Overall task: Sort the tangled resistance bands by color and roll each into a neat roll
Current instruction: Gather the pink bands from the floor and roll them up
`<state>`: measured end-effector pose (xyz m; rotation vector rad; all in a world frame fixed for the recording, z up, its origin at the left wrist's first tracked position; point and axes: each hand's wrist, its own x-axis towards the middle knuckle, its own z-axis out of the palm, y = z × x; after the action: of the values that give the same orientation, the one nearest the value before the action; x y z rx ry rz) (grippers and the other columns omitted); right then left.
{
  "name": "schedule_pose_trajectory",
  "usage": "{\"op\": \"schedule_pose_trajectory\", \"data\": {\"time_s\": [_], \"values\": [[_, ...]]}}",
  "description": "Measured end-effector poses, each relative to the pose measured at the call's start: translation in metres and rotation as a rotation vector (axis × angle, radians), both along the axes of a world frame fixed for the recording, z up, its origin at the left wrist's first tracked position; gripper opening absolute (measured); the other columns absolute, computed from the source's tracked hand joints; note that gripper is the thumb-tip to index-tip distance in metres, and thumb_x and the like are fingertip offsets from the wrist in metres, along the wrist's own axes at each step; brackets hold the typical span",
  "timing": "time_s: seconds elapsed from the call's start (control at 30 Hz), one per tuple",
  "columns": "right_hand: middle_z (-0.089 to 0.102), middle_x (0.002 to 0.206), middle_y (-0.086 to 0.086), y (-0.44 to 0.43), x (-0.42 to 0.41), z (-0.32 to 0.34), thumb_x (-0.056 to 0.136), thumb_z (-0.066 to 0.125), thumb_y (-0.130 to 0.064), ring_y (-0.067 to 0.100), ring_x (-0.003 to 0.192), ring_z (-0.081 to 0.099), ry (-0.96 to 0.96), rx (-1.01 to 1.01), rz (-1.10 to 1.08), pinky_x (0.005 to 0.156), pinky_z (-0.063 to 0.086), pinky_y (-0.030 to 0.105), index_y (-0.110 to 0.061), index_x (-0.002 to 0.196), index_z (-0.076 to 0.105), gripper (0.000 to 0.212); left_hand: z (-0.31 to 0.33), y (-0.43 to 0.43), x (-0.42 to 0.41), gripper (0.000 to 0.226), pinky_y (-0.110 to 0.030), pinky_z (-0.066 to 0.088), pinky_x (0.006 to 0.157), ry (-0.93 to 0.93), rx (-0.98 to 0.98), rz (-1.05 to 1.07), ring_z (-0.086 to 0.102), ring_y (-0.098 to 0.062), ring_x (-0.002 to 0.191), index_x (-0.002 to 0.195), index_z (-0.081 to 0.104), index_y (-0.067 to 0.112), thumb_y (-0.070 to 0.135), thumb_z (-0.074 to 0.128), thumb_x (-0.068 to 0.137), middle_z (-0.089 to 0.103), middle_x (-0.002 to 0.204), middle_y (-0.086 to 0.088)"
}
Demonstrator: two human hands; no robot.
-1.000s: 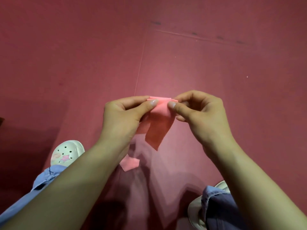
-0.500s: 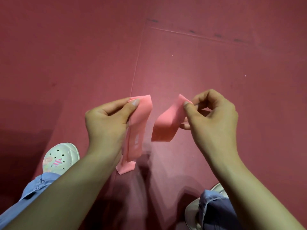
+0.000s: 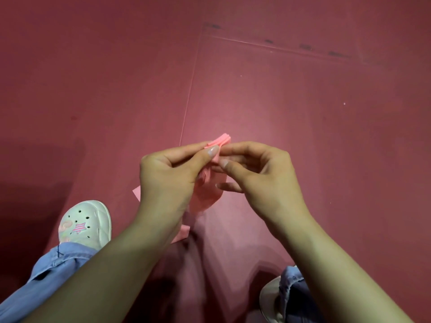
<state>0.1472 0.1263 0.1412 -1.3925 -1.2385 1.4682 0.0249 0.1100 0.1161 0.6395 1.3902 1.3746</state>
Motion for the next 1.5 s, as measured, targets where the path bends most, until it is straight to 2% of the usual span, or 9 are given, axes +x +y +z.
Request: {"op": "schedule_pose_trajectory", "data": {"time_s": [0.17, 0.63, 0.8, 0.9, 1.0, 1.17, 1.27, 1.37, 1.5], "values": [[0.073, 0.089, 0.012, 0.003, 0.002, -0.002, 0.087, 0.041, 0.02, 0.017, 0.083, 0.072, 0.02, -0.019, 0.071, 0.066, 0.06, 0.028, -0.011, 0.093, 0.07, 0.043, 0.001, 0.003, -0.004, 0.012, -0.02, 0.056, 0.067, -0.057, -0.012, -0.006, 0.073, -0.015, 0.08, 0.089, 0.078, 0.011, 0.01, 0.073, 0.078, 0.076, 0.085, -0.006], [0.073, 0.094, 0.009, 0.005, 0.003, -0.002, 0.087, 0.038, 0.022, 0.014, 0.086, 0.07, 0.011, -0.073, 0.121, 0.073, 0.057, 0.027, -0.011, 0.098, 0.069, 0.047, 0.003, 0.004, -0.012, 0.017, -0.016, 0.054, 0.066, -0.038, 0.046, -0.06, 0.072, -0.009, 0.076, 0.082, 0.078, 0.017, 0.004, 0.067, 0.084, 0.076, 0.082, -0.001], [0.072, 0.085, 0.015, 0.005, 0.001, 0.001, 0.085, 0.061, 0.009, 0.014, 0.076, 0.067, -0.049, -0.041, 0.057, 0.068, 0.056, 0.024, -0.012, 0.087, 0.072, 0.024, -0.002, 0.006, -0.015, 0.009, -0.023, 0.058, 0.07, 0.032, -0.015, -0.018, 0.073, -0.014, 0.077, 0.09, 0.076, 0.012, 0.012, 0.07, 0.083, 0.076, 0.082, -0.004], [0.07, 0.082, 0.005, 0.009, 0.004, -0.003, 0.076, 0.074, 0.001, 0.013, 0.075, 0.063, -0.134, 0.03, -0.101, 0.072, 0.055, 0.026, -0.01, 0.086, 0.07, 0.016, -0.002, 0.005, -0.014, 0.014, -0.027, 0.059, 0.076, 0.042, -0.022, -0.031, 0.073, -0.018, 0.083, 0.096, 0.076, 0.008, 0.013, 0.07, 0.083, 0.076, 0.087, -0.007], [0.071, 0.091, 0.002, 0.01, 0.006, -0.005, 0.076, 0.076, -0.004, 0.012, 0.083, 0.066, -0.185, 0.059, -0.132, 0.078, 0.054, 0.021, -0.013, 0.096, 0.07, 0.024, -0.003, 0.005, -0.013, 0.012, -0.024, 0.057, 0.073, 0.052, -0.036, -0.052, 0.073, -0.015, 0.081, 0.093, 0.077, 0.013, 0.016, 0.071, 0.082, 0.076, 0.085, -0.004], [0.064, 0.066, -0.003, 0.01, 0.005, -0.009, 0.081, 0.073, -0.007, 0.0, 0.06, 0.058, -0.138, 0.004, -0.137, 0.065, 0.05, 0.012, -0.016, 0.093, 0.071, 0.016, -0.001, 0.005, -0.012, 0.009, -0.023, 0.057, 0.072, 0.038, -0.004, -0.09, 0.073, -0.013, 0.08, 0.083, 0.079, 0.02, 0.015, 0.072, 0.082, 0.076, 0.083, -0.002], [0.069, 0.072, 0.003, 0.01, 0.007, -0.009, 0.082, 0.071, -0.006, 0.003, 0.066, 0.063, -0.06, -0.034, -0.139, 0.073, 0.053, 0.017, -0.01, 0.099, 0.071, 0.018, 0.0, 0.005, -0.012, 0.01, -0.025, 0.058, 0.077, 0.016, 0.038, -0.125, 0.073, -0.015, 0.083, 0.085, 0.078, 0.018, 0.013, 0.07, 0.082, 0.076, 0.085, -0.004], [0.07, 0.078, 0.01, 0.01, 0.005, -0.008, 0.083, 0.07, -0.003, 0.014, 0.075, 0.065, -0.029, -0.051, -0.145, 0.083, 0.055, 0.032, -0.009, 0.086, 0.072, 0.007, 0.001, 0.005, -0.012, 0.012, -0.028, 0.057, 0.08, -0.024, 0.041, -0.133, 0.073, -0.019, 0.086, 0.087, 0.078, 0.016, 0.018, 0.072, 0.077, 0.076, 0.088, -0.006], [0.067, 0.078, 0.013, 0.01, 0.003, -0.007, 0.082, 0.068, 0.001, 0.02, 0.077, 0.062, 0.031, -0.049, -0.213, 0.088, 0.053, 0.044, -0.007, 0.079, 0.069, 0.009, -0.001, 0.005, -0.011, 0.04, -0.022, 0.056, 0.076, -0.079, 0.061, -0.174, 0.073, -0.017, 0.088, 0.1, 0.073, 0.01, 0.019, 0.078, 0.062, 0.076, 0.093, -0.007]]}}
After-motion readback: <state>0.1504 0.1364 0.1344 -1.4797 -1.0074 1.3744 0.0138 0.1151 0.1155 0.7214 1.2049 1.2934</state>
